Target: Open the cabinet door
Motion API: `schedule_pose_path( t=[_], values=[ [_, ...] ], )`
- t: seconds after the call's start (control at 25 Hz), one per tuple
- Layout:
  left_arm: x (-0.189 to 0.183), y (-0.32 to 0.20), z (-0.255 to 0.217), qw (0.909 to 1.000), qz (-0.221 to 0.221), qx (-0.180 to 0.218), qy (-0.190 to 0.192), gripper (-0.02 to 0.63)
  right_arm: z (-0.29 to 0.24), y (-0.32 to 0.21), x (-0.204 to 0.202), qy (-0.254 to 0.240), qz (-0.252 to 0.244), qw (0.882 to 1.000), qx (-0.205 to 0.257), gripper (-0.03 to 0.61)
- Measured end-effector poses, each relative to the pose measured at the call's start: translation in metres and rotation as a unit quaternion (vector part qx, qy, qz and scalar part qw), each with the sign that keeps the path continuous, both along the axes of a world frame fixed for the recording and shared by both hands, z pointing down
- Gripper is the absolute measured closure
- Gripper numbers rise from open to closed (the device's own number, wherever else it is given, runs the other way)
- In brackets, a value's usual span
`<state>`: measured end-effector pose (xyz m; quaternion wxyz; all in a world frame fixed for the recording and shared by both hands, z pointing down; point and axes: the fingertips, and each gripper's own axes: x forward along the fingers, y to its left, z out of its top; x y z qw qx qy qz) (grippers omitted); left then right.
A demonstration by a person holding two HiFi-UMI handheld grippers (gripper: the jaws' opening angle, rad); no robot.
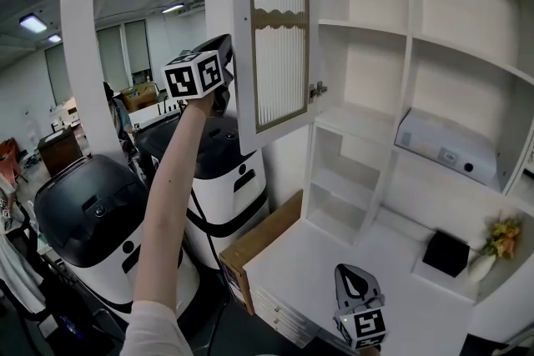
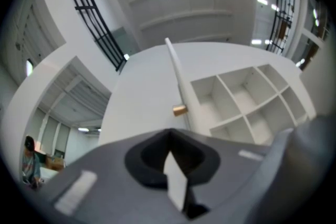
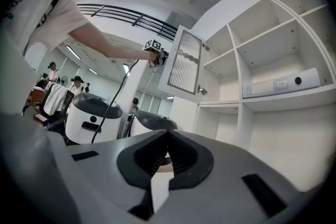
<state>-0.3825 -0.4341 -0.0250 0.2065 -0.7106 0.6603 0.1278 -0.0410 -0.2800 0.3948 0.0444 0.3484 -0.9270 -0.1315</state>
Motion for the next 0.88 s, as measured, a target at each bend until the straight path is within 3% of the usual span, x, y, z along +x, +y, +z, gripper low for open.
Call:
schedule_pose_path(
  t=[0.16, 0.48, 0.68, 0.88],
  values=[
    [0.0, 0.008, -0.005, 0.9998, -0.015, 0.002, -0.011, 0.609, 0.001, -0.002, 0.002, -0.002, -0.003, 1.0, -0.003, 0.578],
    [0.016, 0.04, -0.034, 0.9938, -0.093, 0.049, -0.034, 0.607, -0.002, -0.006, 0.006, -0.004, -0.01, 1.0, -0.001, 0.578],
    [0.064, 0.073, -0.055, 0.9886, -0.085, 0.079, -0.096, 0.607, -0.022, -0.008, 0.008, -0.032, -0.018, 0.999, 0.009, 0.578],
    [0.112, 0.091, -0.04, 0.9895, -0.05, 0.108, -0.082, 0.607, -0.046, -0.007, 0.014, -0.031, -0.006, 0.998, 0.046, 0.578]
  ],
)
